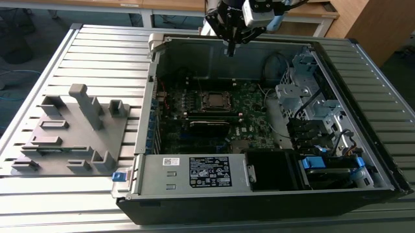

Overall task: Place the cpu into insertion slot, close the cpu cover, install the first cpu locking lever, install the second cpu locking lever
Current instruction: 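Close the cpu cover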

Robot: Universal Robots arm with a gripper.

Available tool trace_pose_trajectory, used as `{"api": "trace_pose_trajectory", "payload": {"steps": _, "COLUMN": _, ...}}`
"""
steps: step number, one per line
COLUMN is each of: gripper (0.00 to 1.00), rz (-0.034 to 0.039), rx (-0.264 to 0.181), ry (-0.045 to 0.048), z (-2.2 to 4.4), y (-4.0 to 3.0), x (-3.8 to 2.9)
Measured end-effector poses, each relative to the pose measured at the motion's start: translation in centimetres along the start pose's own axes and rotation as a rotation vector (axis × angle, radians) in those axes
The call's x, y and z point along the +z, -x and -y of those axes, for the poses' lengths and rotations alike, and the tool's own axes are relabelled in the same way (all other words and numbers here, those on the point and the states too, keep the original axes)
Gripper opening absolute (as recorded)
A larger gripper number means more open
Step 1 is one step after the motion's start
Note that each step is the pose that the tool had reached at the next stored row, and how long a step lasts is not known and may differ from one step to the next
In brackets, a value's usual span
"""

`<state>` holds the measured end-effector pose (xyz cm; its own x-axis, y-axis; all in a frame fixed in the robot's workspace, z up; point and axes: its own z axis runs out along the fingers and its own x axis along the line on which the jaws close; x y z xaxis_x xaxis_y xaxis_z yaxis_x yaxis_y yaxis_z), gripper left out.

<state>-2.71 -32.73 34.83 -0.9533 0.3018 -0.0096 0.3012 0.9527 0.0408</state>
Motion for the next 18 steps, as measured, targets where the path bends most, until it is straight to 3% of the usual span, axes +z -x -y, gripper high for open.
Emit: {"api": "trace_pose_trajectory", "payload": {"steps": 18, "gripper": 0.1, "rz": 0.0, "rx": 0.0, "ry": 0.0, "z": 0.02, "y": 0.0, "x": 0.4}}
